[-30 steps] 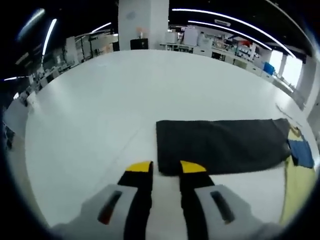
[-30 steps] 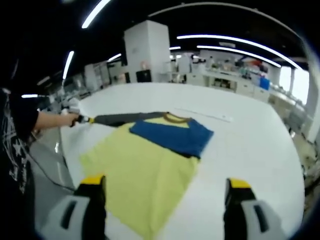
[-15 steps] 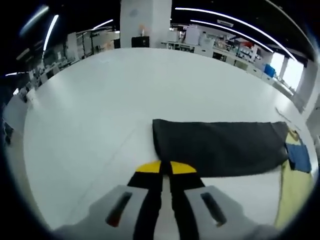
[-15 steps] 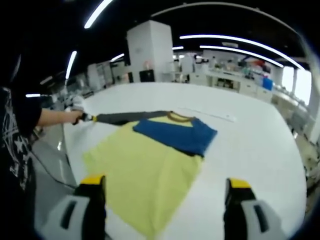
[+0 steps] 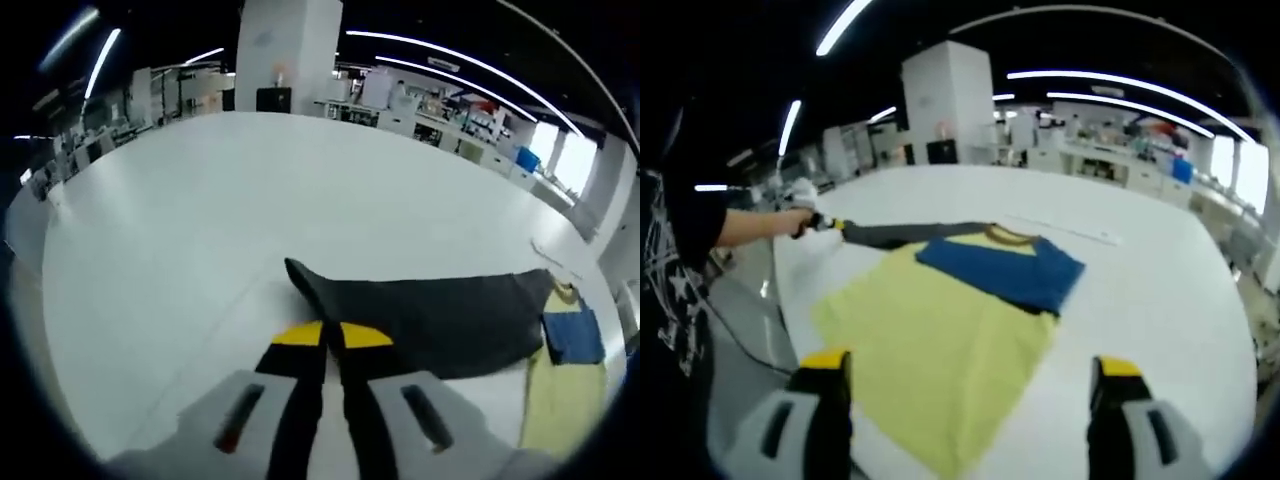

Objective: Fold the garment on the visible template until the final outline fits inside the template.

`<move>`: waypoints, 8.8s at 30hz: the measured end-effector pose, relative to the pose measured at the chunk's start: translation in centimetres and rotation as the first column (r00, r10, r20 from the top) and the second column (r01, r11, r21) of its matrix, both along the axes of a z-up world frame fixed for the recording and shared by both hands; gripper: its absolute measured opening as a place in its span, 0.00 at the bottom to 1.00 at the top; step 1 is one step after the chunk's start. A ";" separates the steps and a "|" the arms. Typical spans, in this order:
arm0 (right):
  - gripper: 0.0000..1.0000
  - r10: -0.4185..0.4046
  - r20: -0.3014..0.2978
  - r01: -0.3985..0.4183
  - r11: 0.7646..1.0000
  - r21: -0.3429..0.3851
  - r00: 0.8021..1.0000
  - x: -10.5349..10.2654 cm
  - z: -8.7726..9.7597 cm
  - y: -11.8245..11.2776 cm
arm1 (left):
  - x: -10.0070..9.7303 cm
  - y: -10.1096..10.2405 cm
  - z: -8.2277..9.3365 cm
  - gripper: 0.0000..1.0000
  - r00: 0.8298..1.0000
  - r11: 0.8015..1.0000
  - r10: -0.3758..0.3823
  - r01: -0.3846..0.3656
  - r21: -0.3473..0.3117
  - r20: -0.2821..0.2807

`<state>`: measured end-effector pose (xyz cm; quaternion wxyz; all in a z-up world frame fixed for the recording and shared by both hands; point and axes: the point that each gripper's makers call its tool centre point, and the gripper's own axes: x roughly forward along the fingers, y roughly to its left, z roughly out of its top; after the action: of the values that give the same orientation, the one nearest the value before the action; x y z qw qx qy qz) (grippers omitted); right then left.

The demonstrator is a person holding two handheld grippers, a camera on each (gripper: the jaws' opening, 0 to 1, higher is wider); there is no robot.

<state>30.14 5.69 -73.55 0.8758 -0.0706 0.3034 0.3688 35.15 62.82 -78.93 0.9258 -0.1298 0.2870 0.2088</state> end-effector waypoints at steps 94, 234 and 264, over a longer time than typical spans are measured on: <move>1.00 0.039 -0.026 -0.039 0.999 -0.015 0.999 -4.1 -1.9 1.7 | 13.1 -45.6 7.6 0.01 0.702 0.683 -0.637 0.705 -0.188 0.318; 0.31 0.327 -0.135 -0.353 0.869 -0.345 0.935 -8.2 -11.0 -1.8 | -15.5 -27.5 -5.2 0.29 0.158 0.151 -0.967 0.987 0.052 -0.202; 0.02 0.247 -0.162 -0.286 0.912 -0.295 0.955 -6.3 -11.2 -1.6 | -14.4 -26.9 -5.7 0.01 0.199 0.198 -0.959 0.980 0.025 -0.201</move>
<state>23.85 4.14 -84.80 0.7746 -0.2278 0.3984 0.4351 20.75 35.89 -84.61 0.8342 0.1633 0.3526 -0.3913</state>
